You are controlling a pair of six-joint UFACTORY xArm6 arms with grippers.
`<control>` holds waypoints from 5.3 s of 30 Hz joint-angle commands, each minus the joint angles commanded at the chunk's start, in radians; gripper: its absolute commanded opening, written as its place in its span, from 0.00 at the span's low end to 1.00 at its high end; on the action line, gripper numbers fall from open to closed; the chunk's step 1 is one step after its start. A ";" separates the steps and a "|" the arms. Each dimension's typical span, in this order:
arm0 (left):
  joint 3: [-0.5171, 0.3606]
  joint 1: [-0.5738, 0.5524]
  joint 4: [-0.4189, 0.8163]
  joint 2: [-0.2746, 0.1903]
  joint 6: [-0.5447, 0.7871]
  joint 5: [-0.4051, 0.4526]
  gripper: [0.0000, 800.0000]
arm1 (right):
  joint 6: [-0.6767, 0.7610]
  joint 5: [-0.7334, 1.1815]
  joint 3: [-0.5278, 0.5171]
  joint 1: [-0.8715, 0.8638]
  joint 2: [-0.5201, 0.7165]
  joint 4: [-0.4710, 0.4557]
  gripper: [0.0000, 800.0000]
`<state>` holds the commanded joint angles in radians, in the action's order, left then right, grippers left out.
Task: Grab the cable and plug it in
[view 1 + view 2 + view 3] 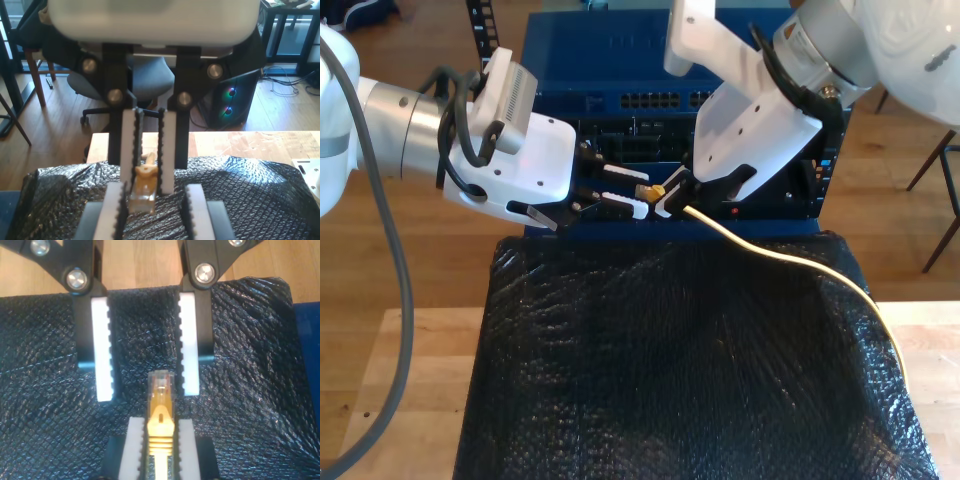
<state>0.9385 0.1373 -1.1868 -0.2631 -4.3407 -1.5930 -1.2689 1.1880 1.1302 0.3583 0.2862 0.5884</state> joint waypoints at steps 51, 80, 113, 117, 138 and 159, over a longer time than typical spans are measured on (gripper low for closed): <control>-0.021 0.000 -0.008 -0.002 0.006 -0.049 0.01 | -0.012 0.000 0.003 0.000 0.000 0.002 0.01; -0.021 0.003 -0.009 -0.002 -0.009 -0.035 0.00 | -0.008 0.003 -0.002 -0.006 0.009 -0.003 0.52; -0.008 0.052 -0.066 0.041 -0.140 -0.037 0.00 | -0.035 0.057 0.000 -0.009 0.129 -0.012 0.79; 0.006 0.060 -0.066 0.058 -0.192 -0.049 0.00 | -0.118 0.060 -0.002 -0.008 0.133 -0.014 0.88; 0.011 0.101 -0.130 0.078 -0.238 -0.160 0.00 | -0.279 0.072 -0.020 -0.003 0.181 0.000 0.99; 0.011 0.117 -0.153 0.123 -0.287 -0.311 0.00 | -0.356 -0.058 -0.104 -0.003 0.336 0.000 0.99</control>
<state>0.9492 0.2539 -1.3403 -0.1404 -4.6276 -1.9045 -1.6249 1.1297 1.0259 0.3552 0.6222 0.5884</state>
